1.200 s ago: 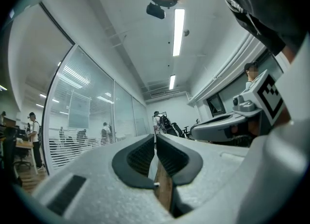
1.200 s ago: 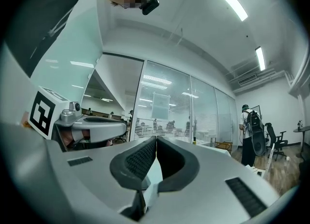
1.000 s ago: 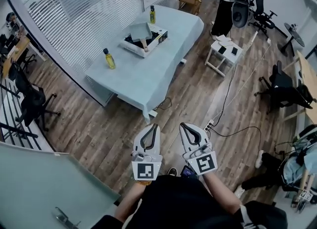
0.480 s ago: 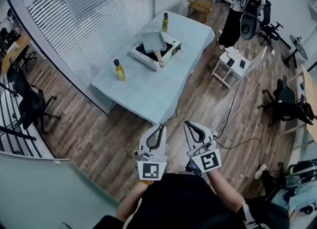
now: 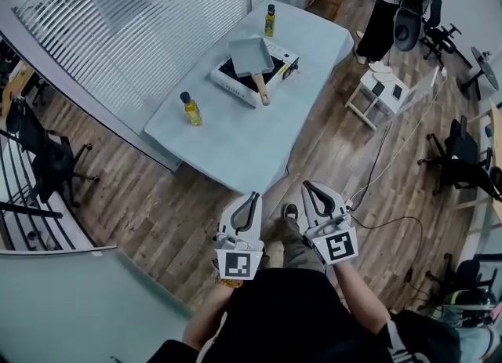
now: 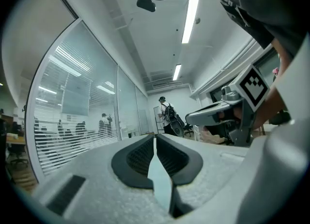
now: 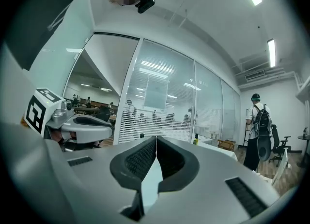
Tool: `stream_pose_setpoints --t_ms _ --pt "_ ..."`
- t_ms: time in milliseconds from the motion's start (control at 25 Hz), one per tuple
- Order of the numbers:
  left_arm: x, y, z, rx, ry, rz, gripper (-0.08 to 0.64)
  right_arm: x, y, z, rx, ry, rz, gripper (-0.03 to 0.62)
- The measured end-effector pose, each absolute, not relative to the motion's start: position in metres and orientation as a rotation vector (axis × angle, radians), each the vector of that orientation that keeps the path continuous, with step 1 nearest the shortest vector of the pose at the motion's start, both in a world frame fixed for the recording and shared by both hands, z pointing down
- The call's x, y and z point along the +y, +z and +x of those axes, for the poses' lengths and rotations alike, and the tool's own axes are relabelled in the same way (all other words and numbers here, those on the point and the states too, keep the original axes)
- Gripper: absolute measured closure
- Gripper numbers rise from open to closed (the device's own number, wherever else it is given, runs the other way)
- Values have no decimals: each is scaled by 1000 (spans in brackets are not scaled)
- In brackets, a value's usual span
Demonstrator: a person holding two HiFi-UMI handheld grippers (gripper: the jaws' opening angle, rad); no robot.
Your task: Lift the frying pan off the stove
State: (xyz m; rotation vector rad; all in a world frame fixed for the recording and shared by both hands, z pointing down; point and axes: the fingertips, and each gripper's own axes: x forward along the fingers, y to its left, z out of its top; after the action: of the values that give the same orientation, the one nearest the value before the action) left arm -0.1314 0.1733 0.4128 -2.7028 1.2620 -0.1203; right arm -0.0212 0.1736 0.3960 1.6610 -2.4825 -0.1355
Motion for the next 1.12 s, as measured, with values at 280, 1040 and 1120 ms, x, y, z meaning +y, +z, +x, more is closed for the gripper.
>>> stream_pose_setpoints --t_ms 280,1040,1120 --pt "100 426 -95 1323 -178 -2640 537 88 417 25 -2540 -121 1603 589" --pt "-87 432 -26 1772 -309 -2514 535 -148 421 103 -2744 -29 1340 589" --pt "-97 443 -25 1786 -310 -2589 532 -157 428 103 -2747 -8 1324 589"
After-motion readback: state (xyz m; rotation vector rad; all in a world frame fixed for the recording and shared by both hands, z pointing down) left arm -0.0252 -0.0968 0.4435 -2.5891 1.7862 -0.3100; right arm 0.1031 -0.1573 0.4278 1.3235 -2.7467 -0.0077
